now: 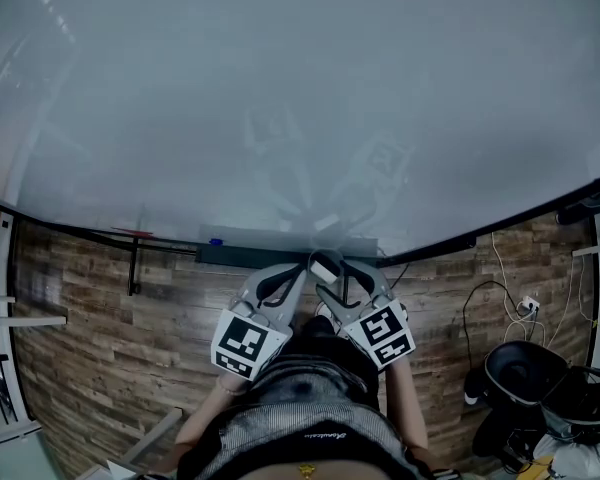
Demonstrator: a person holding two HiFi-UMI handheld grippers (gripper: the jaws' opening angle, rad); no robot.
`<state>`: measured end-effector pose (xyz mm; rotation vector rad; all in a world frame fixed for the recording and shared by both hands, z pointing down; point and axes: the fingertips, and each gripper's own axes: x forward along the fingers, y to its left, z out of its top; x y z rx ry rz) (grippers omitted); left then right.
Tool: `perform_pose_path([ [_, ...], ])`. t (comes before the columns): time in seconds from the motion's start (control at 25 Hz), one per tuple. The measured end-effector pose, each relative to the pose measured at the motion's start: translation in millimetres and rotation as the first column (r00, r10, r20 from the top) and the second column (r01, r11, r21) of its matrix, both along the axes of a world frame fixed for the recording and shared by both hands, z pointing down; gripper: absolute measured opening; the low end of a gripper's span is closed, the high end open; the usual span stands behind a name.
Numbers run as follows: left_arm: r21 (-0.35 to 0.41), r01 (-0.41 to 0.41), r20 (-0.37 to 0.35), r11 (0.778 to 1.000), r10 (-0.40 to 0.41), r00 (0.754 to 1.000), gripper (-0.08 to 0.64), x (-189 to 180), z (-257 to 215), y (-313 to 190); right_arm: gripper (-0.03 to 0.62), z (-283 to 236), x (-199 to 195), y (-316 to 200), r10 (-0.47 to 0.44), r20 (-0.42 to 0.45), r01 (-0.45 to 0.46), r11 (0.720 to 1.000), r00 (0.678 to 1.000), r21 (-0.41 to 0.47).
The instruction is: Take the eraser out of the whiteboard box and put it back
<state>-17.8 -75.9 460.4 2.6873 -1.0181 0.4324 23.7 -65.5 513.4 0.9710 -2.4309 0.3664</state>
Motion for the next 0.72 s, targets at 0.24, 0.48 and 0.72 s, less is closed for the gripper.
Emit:
perform_pose_path([
  [0.24,0.01,-0.006,0.002,1.0,0.006,1.0,0.002,-2,3,2,0.14,-14,0,-2,0.036,0.087,-0.04,0.998,0.996,0.045],
  [0.48,0.02,-0.015,-0.002,1.0,0.015,1.0,0.002,2,0,4,0.026,-36,0,-2,0.038,0.151,-0.057,0.991,0.988,0.12],
  [0.72,0.056,-0.024,-0.043,0.998,0.026,0.999,0.002,3,-15,6,0.002,-64,-1,-3,0.057,0.205,-0.102,0.971,0.977,0.218],
])
